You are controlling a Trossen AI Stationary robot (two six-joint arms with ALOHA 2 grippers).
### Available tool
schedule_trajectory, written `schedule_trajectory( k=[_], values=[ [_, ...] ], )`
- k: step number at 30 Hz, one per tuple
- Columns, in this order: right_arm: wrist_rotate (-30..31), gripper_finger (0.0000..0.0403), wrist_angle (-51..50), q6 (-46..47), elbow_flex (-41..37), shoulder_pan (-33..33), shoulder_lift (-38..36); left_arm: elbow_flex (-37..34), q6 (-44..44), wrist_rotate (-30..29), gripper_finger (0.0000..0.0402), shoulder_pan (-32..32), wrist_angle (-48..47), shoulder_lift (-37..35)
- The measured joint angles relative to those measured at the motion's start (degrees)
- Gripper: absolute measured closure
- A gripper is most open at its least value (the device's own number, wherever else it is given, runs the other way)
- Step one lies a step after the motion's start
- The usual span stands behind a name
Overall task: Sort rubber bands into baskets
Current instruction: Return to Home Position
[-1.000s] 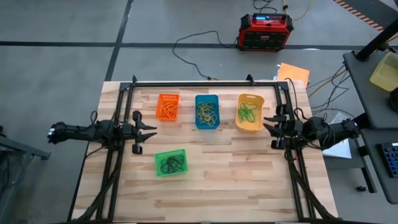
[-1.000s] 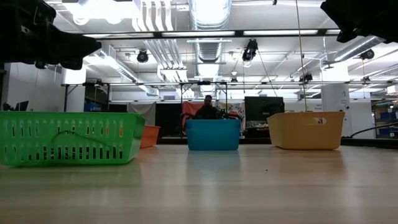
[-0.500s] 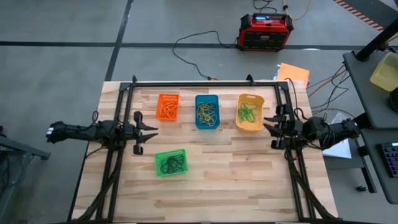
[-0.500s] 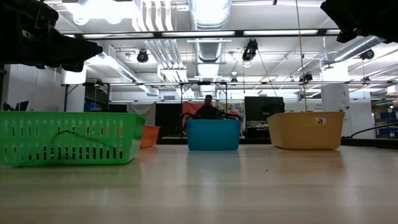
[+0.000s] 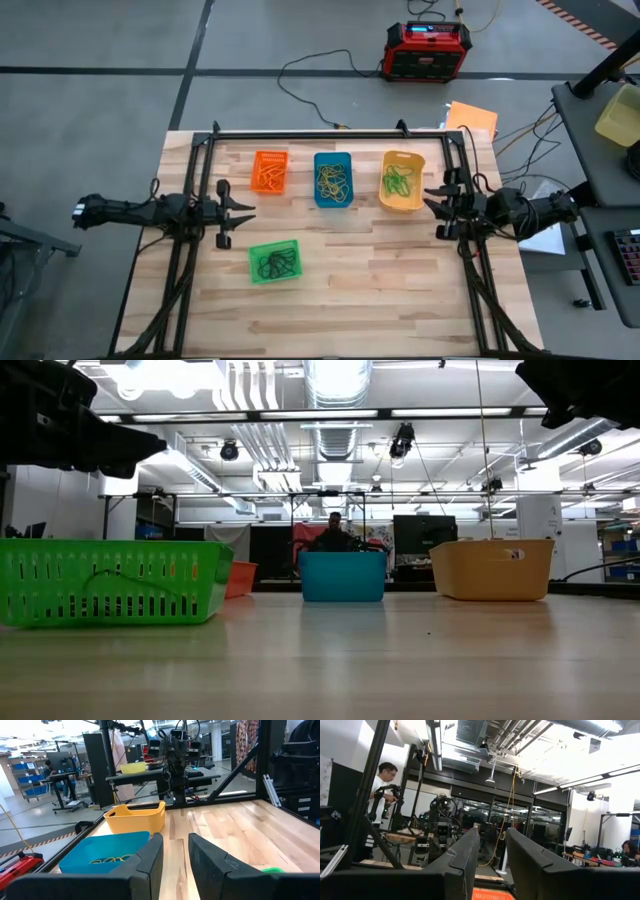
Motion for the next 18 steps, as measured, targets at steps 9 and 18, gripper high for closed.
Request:
schedule_trajectory(
  k=[9,18],
  values=[
    [0.02,0.0316,-0.01,0.00,0.00,0.00,0.00,0.00,0.00,-0.01,0.0324,0.00,0.00,0.95],
    [0.02,0.0317,0.00,0.00,0.00,0.00,0.00,0.00,0.00,0.00,0.0324,0.00,-0.01,2.11]
  ],
)
